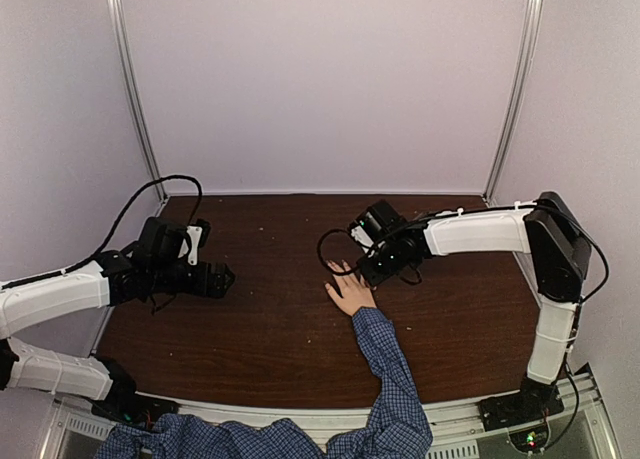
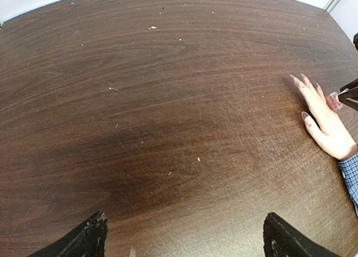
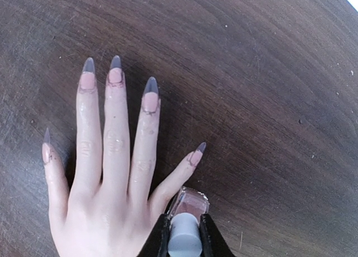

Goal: Paint the nails
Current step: Pick up the nail polish bottle from the center of the board, then set down the nail polish bottle at the center of the board, then pick up the nail polish bottle from the center of the board.

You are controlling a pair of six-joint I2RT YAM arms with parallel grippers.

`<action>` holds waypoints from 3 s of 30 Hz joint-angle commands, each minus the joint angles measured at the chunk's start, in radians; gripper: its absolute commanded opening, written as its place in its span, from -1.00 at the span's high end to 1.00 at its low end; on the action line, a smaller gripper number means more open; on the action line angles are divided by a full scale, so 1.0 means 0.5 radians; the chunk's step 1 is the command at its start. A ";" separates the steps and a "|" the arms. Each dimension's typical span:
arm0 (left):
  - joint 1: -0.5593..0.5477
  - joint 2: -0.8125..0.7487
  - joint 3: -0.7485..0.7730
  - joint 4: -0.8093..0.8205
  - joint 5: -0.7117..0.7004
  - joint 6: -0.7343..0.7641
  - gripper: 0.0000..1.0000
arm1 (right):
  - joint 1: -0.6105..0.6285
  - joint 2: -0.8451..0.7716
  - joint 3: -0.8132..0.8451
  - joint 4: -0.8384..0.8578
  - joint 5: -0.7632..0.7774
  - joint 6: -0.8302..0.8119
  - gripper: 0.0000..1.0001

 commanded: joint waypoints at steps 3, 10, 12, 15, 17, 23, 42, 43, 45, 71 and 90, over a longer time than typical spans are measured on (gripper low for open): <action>-0.012 -0.014 -0.017 0.025 -0.040 -0.003 -0.95 | -0.007 -0.078 0.105 -0.107 0.054 -0.050 0.73; -0.012 -0.052 -0.011 0.004 -0.021 -0.018 -0.95 | 0.002 -0.284 0.160 -0.196 -0.027 -0.162 0.78; -0.012 -0.076 -0.006 -0.015 -0.020 -0.024 -0.95 | 0.021 -0.328 0.186 -0.223 -0.092 -0.198 0.78; -0.012 -0.128 0.008 -0.059 -0.027 -0.035 -0.95 | 0.099 -0.389 0.193 -0.216 -0.208 -0.241 0.79; -0.012 -0.173 0.023 -0.108 -0.041 -0.046 -0.95 | 0.170 -0.412 0.197 -0.206 -0.281 -0.331 0.78; -0.012 -0.307 0.036 -0.218 -0.061 -0.095 -0.95 | 0.400 -0.395 0.198 -0.137 -0.524 -0.483 0.74; -0.012 -0.476 -0.053 -0.216 0.012 -0.161 -0.95 | 0.777 0.091 0.257 0.023 -0.593 -0.607 0.72; -0.012 -0.471 -0.058 -0.208 0.023 -0.158 -0.95 | 0.781 0.107 0.254 0.035 -0.595 -0.610 0.71; -0.012 -0.463 -0.070 -0.182 0.051 -0.148 -0.95 | 0.790 0.122 0.248 0.055 -0.597 -0.611 0.70; -0.123 -0.283 0.197 -0.391 0.686 0.205 -0.95 | 0.697 -0.742 -0.437 0.609 -0.504 -0.355 -0.98; -0.744 0.354 1.054 -1.037 -0.124 0.547 -0.95 | 0.634 -2.126 -1.444 0.778 0.535 -0.094 -1.00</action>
